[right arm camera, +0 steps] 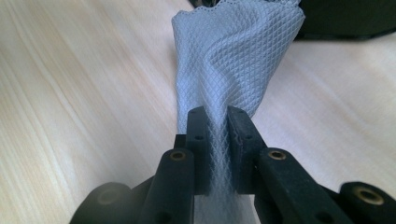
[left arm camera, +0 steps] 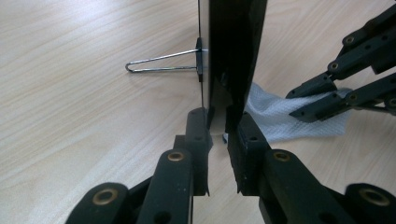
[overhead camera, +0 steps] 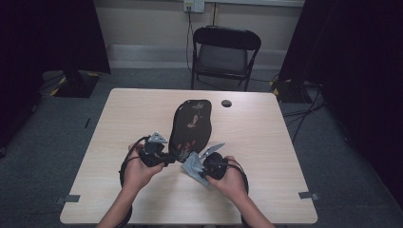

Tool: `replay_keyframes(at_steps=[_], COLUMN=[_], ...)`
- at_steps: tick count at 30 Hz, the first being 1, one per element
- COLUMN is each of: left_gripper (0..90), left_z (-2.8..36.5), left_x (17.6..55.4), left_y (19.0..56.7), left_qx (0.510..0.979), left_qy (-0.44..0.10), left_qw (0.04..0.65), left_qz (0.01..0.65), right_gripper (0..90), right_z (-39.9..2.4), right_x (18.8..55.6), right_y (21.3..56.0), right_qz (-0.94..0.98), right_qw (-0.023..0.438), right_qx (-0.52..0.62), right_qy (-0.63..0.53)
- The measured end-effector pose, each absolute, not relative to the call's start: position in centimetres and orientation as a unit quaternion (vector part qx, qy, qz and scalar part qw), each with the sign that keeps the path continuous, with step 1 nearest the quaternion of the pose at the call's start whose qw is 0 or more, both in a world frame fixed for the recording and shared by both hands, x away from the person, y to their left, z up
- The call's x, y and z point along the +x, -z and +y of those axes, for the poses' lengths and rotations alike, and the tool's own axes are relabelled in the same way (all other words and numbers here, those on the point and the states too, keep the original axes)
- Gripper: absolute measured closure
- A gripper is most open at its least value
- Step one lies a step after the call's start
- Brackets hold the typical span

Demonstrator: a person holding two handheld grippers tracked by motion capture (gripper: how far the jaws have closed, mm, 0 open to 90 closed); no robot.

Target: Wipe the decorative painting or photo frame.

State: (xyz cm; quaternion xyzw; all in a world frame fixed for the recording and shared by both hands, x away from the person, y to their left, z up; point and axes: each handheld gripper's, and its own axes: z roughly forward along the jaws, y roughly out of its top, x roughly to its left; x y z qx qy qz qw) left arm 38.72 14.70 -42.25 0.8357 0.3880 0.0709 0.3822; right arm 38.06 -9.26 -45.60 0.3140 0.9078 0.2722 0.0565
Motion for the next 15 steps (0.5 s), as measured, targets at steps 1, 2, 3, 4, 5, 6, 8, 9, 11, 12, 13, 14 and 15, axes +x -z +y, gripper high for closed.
replay_keyframes(at_steps=[1,2,3,4,5,6,8,9,11,12,13,14,15], left_gripper=[78.6,78.6,78.6,78.6,78.6,78.6,78.7,78.6,78.6,78.6,78.6,78.6,78.6], left_z=[14.7,14.7,14.6,14.6,14.6,14.6,14.5,14.5,14.4,14.3,14.2,14.2,14.2], left_x=[38.7,38.7,38.7,38.7,38.7,38.8,38.8,38.8,38.9,38.9,38.9,39.0,39.0], left_y=[42.2,42.2,42.2,42.2,42.3,42.3,42.4,42.4,42.4,42.4,42.4,42.4,42.4], left_qx=[0.834,0.834,0.834,0.834,0.834,0.834,0.833,0.832,0.832,0.834,0.832,0.834,0.833], left_qy=[-0.073,-0.073,-0.073,-0.073,-0.072,-0.072,-0.074,-0.075,-0.077,-0.077,-0.078,-0.079,-0.078], left_qw=[0.384,0.385,0.385,0.385,0.385,0.385,0.385,0.387,0.386,0.386,0.387,0.385,0.386], left_qz=[0.389,0.388,0.388,0.388,0.388,0.388,0.389,0.390,0.390,0.387,0.390,0.388,0.389], right_gripper=[80.7,80.7,80.7,80.7,80.7,80.7,80.7,80.8,80.8,80.8,80.8,80.8,80.8], right_z=[-9.3,-9.4,-9.6,-9.7,-9.8,-10.0,-10.3,-10.5,-10.8,-10.9,-11.0,-11.0,-11.1], right_x=[38.0,38.0,38.0,38.0,38.0,38.0,37.9,37.9,37.9,37.9,37.9,37.9,37.9], right_y=[45.8,45.8,45.9,45.9,45.9,45.8,45.7,45.6,45.1,44.8,44.5,44.2,43.8], right_qz=[0.908,0.908,0.908,0.907,0.907,0.907,0.905,0.904,0.901,0.899,0.898,0.897,0.895], right_qw=[0.057,0.058,0.056,0.057,0.058,0.059,0.061,0.061,0.064,0.066,0.068,0.073,0.077], right_qx=[0.315,0.315,0.317,0.318,0.318,0.320,0.322,0.323,0.325,0.325,0.326,0.325,0.325], right_qy=[-0.270,-0.269,-0.269,-0.269,-0.268,-0.268,-0.270,-0.273,-0.281,-0.284,-0.287,-0.292,-0.296])
